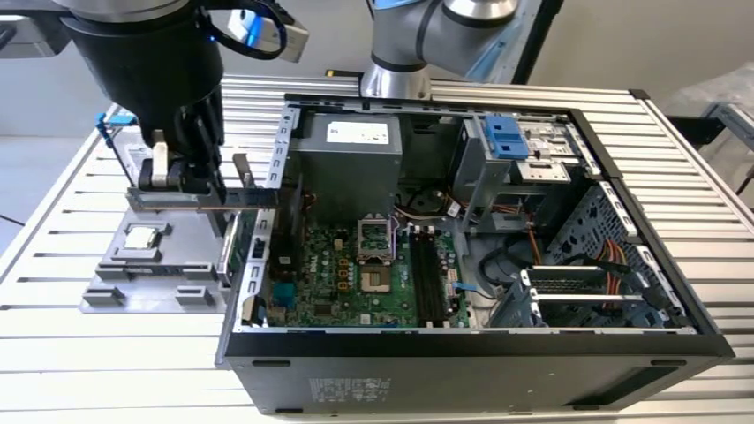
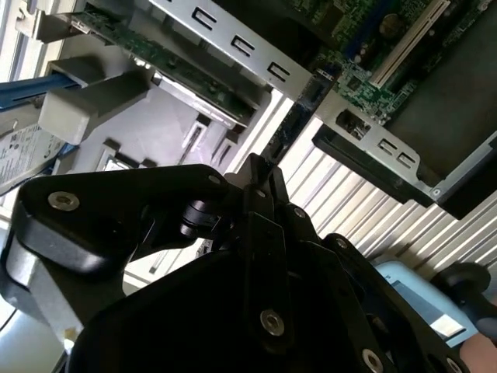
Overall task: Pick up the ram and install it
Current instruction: 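Pick up the ram and move it above insertion slot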
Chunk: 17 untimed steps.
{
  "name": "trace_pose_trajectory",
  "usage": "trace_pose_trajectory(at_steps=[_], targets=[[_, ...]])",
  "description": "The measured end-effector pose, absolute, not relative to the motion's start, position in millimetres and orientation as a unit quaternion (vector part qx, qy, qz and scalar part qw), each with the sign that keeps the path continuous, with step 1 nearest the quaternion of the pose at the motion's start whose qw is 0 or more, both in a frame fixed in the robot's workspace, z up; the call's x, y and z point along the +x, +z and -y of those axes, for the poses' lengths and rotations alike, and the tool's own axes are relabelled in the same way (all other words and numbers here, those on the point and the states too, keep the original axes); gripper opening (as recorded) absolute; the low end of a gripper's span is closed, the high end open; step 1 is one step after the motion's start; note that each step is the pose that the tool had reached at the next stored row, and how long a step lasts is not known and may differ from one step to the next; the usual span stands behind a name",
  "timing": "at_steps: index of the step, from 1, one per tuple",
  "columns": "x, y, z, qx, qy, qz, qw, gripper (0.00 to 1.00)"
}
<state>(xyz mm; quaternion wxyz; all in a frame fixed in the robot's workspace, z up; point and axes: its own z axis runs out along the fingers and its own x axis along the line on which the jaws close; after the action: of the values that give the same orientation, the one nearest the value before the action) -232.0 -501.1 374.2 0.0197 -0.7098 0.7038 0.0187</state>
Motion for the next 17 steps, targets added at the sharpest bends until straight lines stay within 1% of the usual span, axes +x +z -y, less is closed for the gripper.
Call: trace_pose_trajectory(at_steps=[17], targets=[[-194.6, 374.2, 501.2, -0.71, 0.019, -0.704, 0.019, 0.0]])
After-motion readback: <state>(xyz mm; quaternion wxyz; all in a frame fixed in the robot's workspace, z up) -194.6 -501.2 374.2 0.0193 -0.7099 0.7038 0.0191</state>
